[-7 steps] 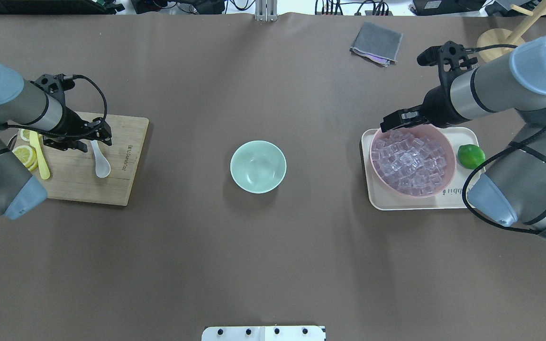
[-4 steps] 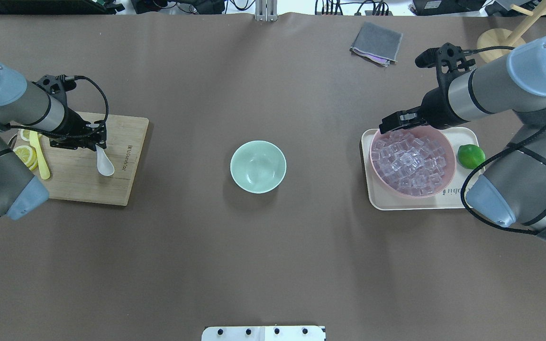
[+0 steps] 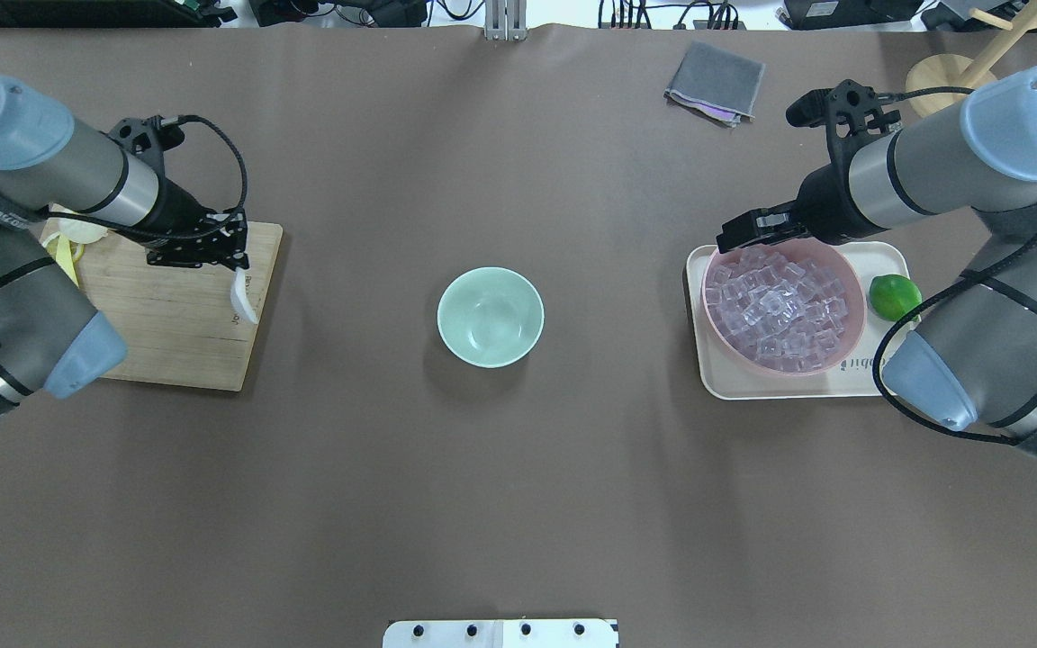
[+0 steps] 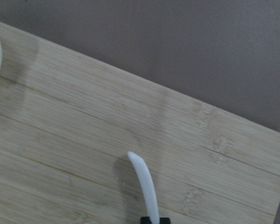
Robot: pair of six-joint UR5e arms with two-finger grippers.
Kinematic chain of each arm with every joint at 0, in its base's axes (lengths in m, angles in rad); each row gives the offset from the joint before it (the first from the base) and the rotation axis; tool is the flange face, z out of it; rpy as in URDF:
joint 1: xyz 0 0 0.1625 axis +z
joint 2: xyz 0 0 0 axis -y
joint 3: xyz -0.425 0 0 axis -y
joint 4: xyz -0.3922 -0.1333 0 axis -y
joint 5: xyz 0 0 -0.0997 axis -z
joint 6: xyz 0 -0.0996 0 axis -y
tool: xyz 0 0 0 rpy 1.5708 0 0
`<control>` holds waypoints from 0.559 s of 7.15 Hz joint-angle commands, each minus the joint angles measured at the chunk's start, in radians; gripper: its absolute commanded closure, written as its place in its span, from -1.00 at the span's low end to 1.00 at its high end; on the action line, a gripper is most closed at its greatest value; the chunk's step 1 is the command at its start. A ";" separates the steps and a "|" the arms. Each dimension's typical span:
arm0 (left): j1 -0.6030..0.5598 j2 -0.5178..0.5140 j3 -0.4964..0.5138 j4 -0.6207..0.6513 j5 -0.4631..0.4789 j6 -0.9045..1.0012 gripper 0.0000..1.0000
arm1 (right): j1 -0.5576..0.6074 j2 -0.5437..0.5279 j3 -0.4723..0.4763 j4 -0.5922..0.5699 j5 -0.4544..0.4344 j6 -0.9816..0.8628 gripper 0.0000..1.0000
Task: Put spoon and ice into bowl
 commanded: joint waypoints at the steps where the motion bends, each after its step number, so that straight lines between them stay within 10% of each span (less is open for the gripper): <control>1: 0.071 -0.157 0.018 0.002 0.011 -0.112 1.00 | -0.003 -0.002 0.001 -0.002 -0.002 -0.008 -0.47; 4: 0.165 -0.324 0.140 -0.015 0.139 -0.174 1.00 | 0.015 -0.008 -0.007 -0.065 -0.004 -0.150 -0.48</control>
